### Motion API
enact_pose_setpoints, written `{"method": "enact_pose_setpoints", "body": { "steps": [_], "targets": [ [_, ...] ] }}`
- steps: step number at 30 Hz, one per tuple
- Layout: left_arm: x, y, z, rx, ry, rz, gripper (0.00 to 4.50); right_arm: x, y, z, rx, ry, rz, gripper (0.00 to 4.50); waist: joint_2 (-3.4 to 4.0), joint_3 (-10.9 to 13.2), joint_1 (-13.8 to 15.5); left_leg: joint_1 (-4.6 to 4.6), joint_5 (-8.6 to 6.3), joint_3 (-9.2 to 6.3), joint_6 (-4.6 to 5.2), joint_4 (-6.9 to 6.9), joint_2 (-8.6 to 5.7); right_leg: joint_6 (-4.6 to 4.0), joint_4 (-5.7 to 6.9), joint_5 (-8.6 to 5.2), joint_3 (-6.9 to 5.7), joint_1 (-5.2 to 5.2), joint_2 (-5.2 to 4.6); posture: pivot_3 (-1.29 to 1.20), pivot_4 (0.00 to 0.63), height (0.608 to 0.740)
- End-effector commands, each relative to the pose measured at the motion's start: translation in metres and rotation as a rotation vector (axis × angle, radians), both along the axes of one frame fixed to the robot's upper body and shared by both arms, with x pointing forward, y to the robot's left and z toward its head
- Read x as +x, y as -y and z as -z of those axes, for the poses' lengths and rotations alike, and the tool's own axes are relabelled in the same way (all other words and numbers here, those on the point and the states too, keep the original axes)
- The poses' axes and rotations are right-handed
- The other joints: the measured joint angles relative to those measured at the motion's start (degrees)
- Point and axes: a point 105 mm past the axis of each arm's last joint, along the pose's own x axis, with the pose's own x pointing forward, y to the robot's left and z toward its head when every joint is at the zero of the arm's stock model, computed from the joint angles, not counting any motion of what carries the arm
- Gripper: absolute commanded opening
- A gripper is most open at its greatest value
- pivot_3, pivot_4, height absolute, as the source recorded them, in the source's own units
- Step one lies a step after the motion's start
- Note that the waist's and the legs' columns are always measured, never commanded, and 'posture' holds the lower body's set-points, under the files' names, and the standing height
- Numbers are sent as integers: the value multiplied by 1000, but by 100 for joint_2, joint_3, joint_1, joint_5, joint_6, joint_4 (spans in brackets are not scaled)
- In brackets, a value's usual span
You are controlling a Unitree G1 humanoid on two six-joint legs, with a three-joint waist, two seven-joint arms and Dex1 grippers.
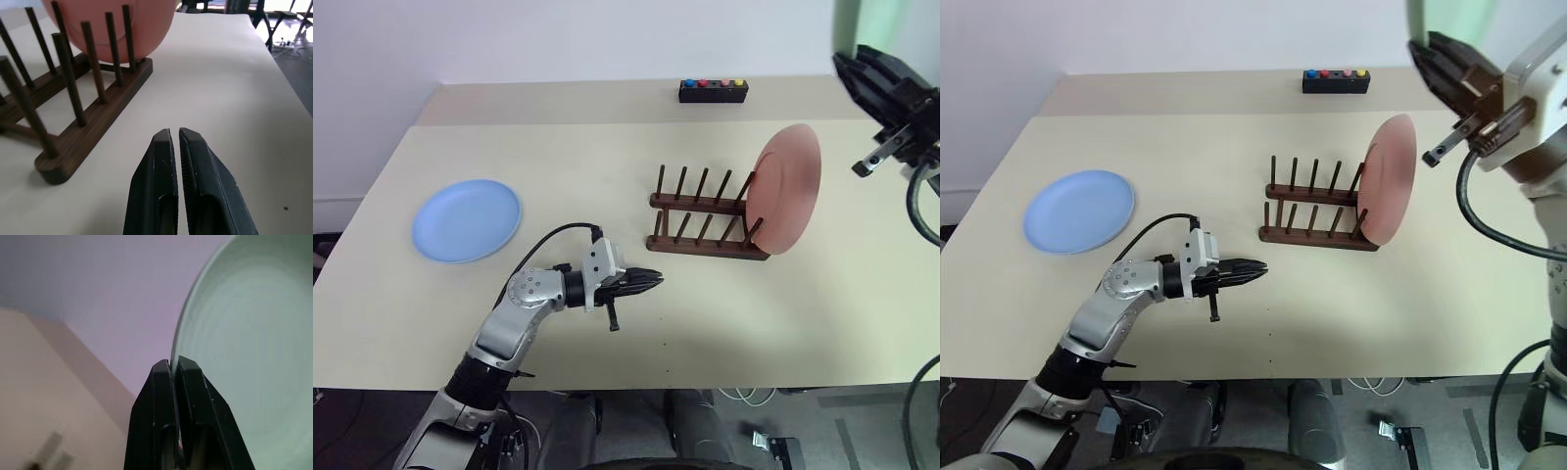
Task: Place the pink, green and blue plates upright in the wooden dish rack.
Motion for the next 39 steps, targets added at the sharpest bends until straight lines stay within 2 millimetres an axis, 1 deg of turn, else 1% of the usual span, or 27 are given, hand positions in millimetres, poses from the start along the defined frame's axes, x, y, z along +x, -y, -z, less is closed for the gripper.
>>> {"method": "enact_pose_setpoints", "body": {
  "steps": [1,2,4,7,13,19,22,30,39],
  "targets": [
    [0,-4,-12,-29,36,-8,217,-16,-27,2,77,-86,-203,85,1,0,-7,0,0,0,0,0,0,-1,0,0,1,-1,0,0,150,740],
    [1,-7,-10,-26,33,-22,217,-18,-36,9,99,-130,-261,85,1,0,-7,0,0,0,0,-1,0,-1,1,0,1,-2,0,0,150,740],
    [2,-13,-7,-18,28,-46,217,-16,-44,19,142,-193,-314,85,0,0,-11,0,0,-1,0,-4,1,-1,2,0,0,-5,0,0,150,740],
    [4,-19,-5,-11,25,-78,217,-10,-48,35,198,-282,-337,85,1,-1,-16,-1,0,-1,0,-6,1,0,4,0,-1,-9,1,0,150,740],
    [7,-25,-3,-3,22,-99,217,-3,-43,50,292,-395,-366,85,2,-1,-9,-8,0,-2,0,-3,0,0,4,0,-2,-14,1,0,150,740],
    [8,-27,-1,0,20,-102,217,5,-33,57,398,-486,-381,85,2,-1,-14,-8,0,-1,1,-4,0,0,5,0,-2,-15,1,0,150,740],
    [8,-27,-1,1,19,-100,217,9,-30,66,431,-531,-375,85,2,-1,-14,-8,0,-1,0,-6,0,0,6,1,-2,-17,2,0,150,740],
    [8,-26,0,0,20,-93,217,14,-29,82,450,-587,-348,85,2,-1,-19,-9,0,-1,0,-7,1,1,6,1,-2,-19,2,0,150,740],
    [9,-24,-1,1,23,-91,217,18,-25,89,513,-619,-347,85,2,-1,-19,-9,0,-1,1,-6,1,1,7,1,-2,-20,2,0,150,740]
  ]
}}
